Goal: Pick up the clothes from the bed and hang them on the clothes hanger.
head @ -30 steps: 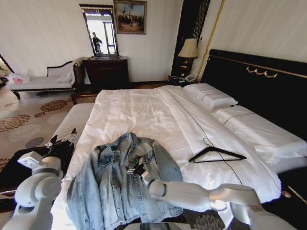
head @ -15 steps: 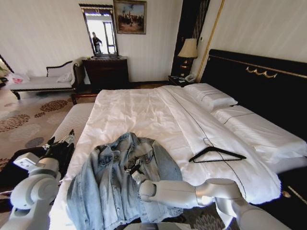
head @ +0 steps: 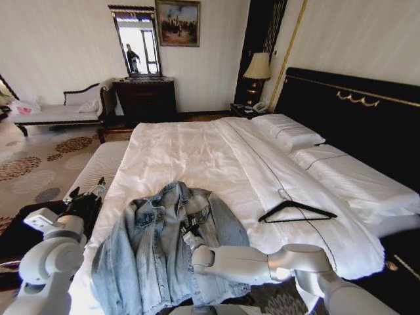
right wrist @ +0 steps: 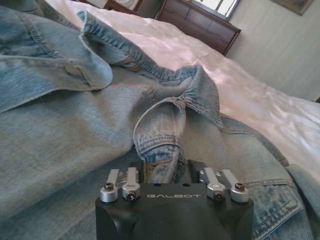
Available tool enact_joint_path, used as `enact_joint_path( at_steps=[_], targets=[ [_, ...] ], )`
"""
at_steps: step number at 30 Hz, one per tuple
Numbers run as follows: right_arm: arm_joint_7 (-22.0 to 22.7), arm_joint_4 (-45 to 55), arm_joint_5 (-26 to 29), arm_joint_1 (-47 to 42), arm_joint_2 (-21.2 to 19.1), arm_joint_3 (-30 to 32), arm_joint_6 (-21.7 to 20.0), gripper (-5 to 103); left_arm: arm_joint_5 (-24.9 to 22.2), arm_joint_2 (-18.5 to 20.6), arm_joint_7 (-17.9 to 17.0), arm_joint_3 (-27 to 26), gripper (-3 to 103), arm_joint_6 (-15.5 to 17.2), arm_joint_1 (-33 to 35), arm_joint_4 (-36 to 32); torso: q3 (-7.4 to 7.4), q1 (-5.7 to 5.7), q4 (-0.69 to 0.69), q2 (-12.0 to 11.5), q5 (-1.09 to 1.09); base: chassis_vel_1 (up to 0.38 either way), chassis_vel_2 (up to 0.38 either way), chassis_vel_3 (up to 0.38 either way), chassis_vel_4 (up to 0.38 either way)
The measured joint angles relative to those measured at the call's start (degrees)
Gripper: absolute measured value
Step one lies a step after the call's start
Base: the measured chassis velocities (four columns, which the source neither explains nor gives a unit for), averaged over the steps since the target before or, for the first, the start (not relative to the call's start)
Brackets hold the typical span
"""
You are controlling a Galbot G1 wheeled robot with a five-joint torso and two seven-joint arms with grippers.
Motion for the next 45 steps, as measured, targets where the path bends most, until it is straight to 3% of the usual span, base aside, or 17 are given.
enact_joint_path(
  at_steps=[2,6,8,13,23,30,37,38,40,44,45],
  targets=[
    [0.03,-0.13,-0.3,-0.03,0.06,0.29,0.29,47,0.05,-0.03,0.0,0.05,100,-0.04,0.04,0.01,0.0,0.0,0.0,0.0,0.0,0.0,0.0,0.0,0.0],
    [-0.04,0.47,-0.72,0.15,-0.38,1.22,1.63,25,0.17,-0.07,-0.02,0.15,100,-0.2,0.13,-0.09,0.0,0.0,0.0,0.0,0.0,0.0,0.0,0.0,0.0],
    [-0.09,0.78,-0.71,0.28,-0.61,1.41,1.76,25,0.2,-0.07,-0.02,0.16,100,-0.22,0.15,-0.1,0.0,0.0,0.0,0.0,0.0,0.0,0.0,0.0,0.0],
    [-1.47,1.5,-0.75,1.57,-2.06,3.57,3.22,4,0.39,-0.16,-0.03,0.23,100,-0.38,0.36,-0.15,0.0,0.0,0.0,0.0,0.0,0.0,0.0,0.0,0.0],
    [-2.6,-2.23,-0.36,4.76,-3.04,11.79,3.9,4,2.21,-0.62,-0.01,2.35,100,-1.03,0.2,0.62,0.0,0.0,0.01,0.0,0.0,0.0,0.0,0.0,0.0],
    [0.0,-3.93,-0.31,3.84,-5.59,14.17,1.36,4,2.5,-0.64,0.02,3.95,100,-1.07,-0.4,1.49,0.0,0.0,0.01,0.0,0.01,0.0,0.0,0.0,0.0],
    [0.28,-3.32,-0.57,1.12,-7.47,15.56,1.53,2,2.47,-0.68,0.02,5.21,100,-1.07,-0.52,2.31,0.0,0.0,0.0,0.0,0.0,0.0,0.0,0.0,0.0],
    [0.12,-3.3,-0.72,0.72,-7.47,15.73,2.03,7,2.47,-0.77,0.02,5.65,100,-1.06,-0.59,2.44,0.0,0.0,0.0,0.0,0.0,0.0,0.0,0.0,0.0],
    [-0.54,-3.4,-1.05,0.34,-7.4,16.09,2.89,7,2.47,-0.87,0.03,6.09,100,-1.01,-0.66,2.48,0.0,0.0,0.0,0.0,0.0,0.0,0.0,0.0,0.0],
    [-2.52,-3.17,-3.94,-0.31,-8.25,17.39,5.61,28,0.1,-1.22,0.26,7.89,100,0.84,-0.47,2.78,0.0,-0.01,0.01,-0.01,0.01,0.0,0.0,0.0,0.0],
    [-2.52,-3.17,-3.94,-0.31,-8.25,17.39,5.61,28,0.1,-1.22,0.26,7.89,100,0.84,-0.47,2.78,0.0,-0.01,0.01,-0.01,0.01,0.0,0.0,0.0,0.0]
  ],
)
